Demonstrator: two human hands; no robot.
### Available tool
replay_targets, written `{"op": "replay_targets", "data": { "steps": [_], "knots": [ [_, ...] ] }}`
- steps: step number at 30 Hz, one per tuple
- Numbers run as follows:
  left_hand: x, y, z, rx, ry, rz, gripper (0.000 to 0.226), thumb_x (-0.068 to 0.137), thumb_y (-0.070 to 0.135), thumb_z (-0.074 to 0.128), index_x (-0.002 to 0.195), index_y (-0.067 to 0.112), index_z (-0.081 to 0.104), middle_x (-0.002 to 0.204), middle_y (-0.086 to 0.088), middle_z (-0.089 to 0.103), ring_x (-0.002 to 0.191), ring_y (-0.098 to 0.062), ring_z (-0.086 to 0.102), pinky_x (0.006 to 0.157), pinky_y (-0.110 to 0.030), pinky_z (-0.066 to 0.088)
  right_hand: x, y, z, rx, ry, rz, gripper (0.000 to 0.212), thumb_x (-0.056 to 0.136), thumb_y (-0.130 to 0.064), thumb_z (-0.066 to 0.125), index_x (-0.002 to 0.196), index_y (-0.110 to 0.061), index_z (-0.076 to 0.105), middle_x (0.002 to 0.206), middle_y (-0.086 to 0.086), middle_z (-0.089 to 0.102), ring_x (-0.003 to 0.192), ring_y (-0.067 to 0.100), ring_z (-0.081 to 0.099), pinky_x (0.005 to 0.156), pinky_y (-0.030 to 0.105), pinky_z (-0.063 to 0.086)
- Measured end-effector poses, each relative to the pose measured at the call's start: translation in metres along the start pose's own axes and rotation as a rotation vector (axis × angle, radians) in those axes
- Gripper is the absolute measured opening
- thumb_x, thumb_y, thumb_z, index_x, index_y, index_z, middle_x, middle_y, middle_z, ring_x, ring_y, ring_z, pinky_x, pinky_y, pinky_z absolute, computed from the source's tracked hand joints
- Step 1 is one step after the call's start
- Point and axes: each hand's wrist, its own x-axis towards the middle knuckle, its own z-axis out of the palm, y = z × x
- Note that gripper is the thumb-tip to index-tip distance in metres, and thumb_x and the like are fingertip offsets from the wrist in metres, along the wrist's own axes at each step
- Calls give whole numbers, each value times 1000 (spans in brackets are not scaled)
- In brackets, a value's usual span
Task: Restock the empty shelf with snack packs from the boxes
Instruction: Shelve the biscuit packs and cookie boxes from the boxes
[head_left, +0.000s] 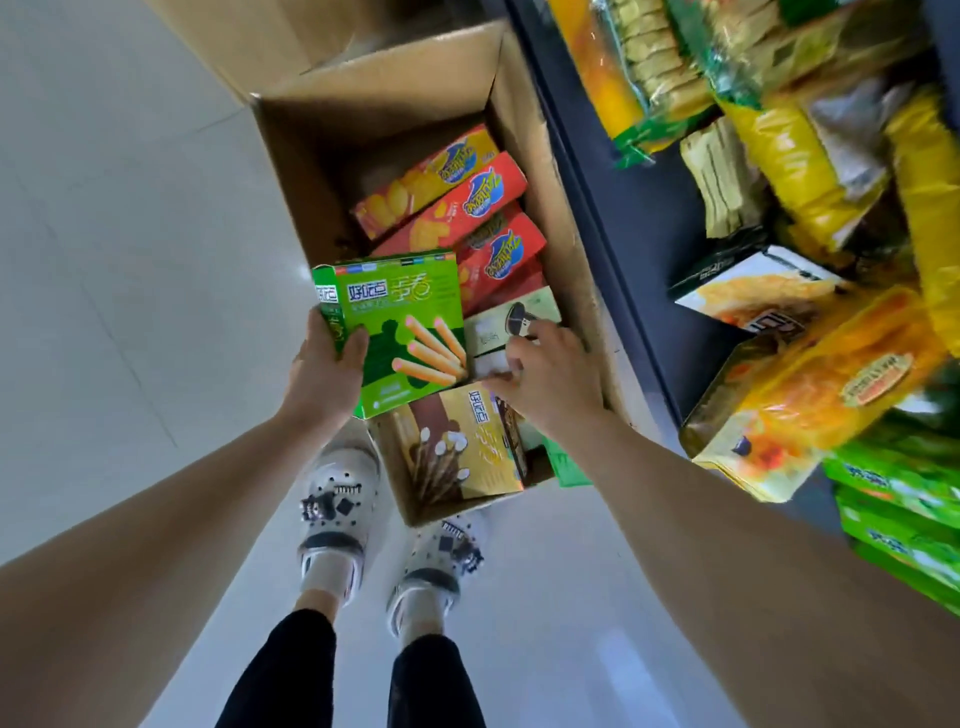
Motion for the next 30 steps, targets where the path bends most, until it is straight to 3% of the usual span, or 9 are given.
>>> {"op": "replay_targets", "data": {
  "steps": [2,4,8,11,15,18,21,25,30],
  "knots": [
    [-2,1,2,-29,15,-36,33,100,27,47,132,18,44,117,-2,59,111,-31,58,97,-47,46,-8,13,-12,-47,53,61,32,88,-34,66,116,-22,57,125,10,49,112,35,50,85,44,50],
    [-4,4,4,-54,35,-59,33,101,25,47,133,15,44,120,-7,59,114,-32,57,99,-47,45,-18,33,-26,-45,57,202,43,90,-21,62,131,-22,47,127,16,45,109,39,53,79,41,47],
    [-14,18,6,-69,34,-62,32,102,23,46,132,13,44,122,-9,59,109,-29,57,97,-45,46,-27,60,-48,52,-44,293,58,93,-25,53,147,-32,33,120,19,52,105,42,58,76,38,43],
    [-24,31,5,-102,28,-36,33,102,22,45,135,14,42,118,-4,57,104,-25,56,94,-40,46,-31,68,-58,293,9,401,56,90,-28,53,144,-26,42,128,16,57,113,39,57,85,41,47],
    [-34,41,-6,-107,-9,-6,31,103,22,45,134,16,42,117,-1,57,104,-25,56,90,-37,45,-50,55,-63,555,68,482,49,88,-28,52,136,-22,47,124,14,59,99,32,59,74,37,47],
    [-37,37,-13,-93,-37,15,30,103,23,44,133,18,43,120,-2,58,106,-26,57,90,-39,46,-58,43,-45,815,-1,521,72,82,-22,64,146,-29,33,135,9,53,115,32,60,84,42,54],
    [-35,27,-15,-80,-55,14,30,104,24,44,133,17,43,117,-1,58,103,-25,56,84,-35,42,-53,33,-20,673,-109,587,101,54,-49,79,141,-27,32,136,9,51,124,35,54,96,52,51],
    [-31,9,-12,-82,-56,-26,32,105,25,43,134,15,43,117,-2,57,100,-24,56,81,-33,41,-36,19,-18,125,-3,646,86,80,-68,60,138,-7,39,135,16,52,127,36,48,101,47,41],
    [-32,4,-21,-114,-68,-53,34,105,23,41,138,19,42,127,-7,59,107,-26,58,97,-43,47,-36,17,-21,315,115,609,62,94,-53,55,134,-7,42,132,15,56,119,39,55,93,48,47]
  ]
}}
